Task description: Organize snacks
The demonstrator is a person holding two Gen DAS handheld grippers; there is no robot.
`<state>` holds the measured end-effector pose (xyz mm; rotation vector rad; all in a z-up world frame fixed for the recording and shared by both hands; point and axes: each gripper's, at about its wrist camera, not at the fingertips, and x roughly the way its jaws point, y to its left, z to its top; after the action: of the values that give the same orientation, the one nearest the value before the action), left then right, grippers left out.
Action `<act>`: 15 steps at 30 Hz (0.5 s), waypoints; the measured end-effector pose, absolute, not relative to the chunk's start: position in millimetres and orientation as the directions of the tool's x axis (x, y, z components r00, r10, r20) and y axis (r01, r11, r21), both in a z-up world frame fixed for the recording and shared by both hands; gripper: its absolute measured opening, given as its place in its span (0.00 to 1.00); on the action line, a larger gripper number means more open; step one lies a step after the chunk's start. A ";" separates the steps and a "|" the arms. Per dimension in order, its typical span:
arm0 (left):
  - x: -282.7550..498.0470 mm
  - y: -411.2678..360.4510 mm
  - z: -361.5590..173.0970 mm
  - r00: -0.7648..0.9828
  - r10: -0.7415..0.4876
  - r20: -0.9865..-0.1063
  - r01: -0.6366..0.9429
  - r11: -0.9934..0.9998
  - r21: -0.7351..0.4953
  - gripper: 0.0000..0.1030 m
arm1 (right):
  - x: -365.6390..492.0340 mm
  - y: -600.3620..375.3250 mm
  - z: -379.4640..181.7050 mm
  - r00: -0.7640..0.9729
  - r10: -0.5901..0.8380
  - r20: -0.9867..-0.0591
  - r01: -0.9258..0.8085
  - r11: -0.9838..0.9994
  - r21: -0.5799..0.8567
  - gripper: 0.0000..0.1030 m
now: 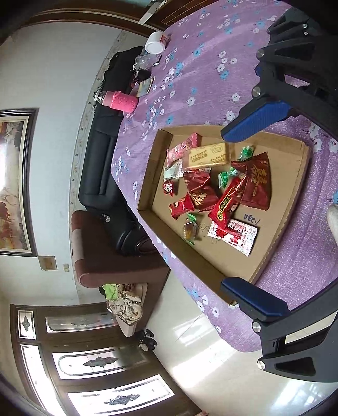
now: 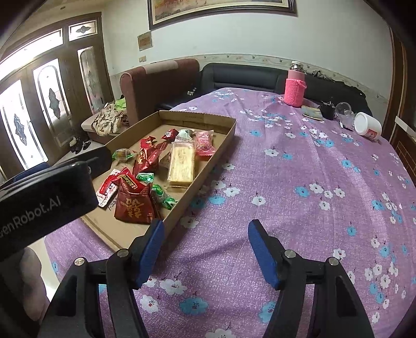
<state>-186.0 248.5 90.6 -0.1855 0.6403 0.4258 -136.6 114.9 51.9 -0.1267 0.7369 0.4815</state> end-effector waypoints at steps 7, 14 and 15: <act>-184.7 248.4 88.6 0.714 0.312 -0.627 -0.434 0.900 -0.046 1.00 | -134.8 114.6 49.2 0.637 0.355 -0.685 -0.450 0.892 0.044 0.70; -182.9 247.9 85.2 0.707 0.295 -0.643 -0.427 0.902 -0.056 1.00 | -135.8 116.5 48.8 0.634 0.350 -0.690 -0.451 0.892 0.038 0.70; -182.7 248.0 84.8 0.706 0.292 -0.645 -0.426 0.903 -0.058 1.00 | -136.1 116.7 48.6 0.633 0.350 -0.690 -0.452 0.891 0.037 0.70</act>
<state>-182.7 248.0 84.8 -0.2095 0.6773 0.4024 -136.1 116.7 48.6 -0.1442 0.7568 0.4600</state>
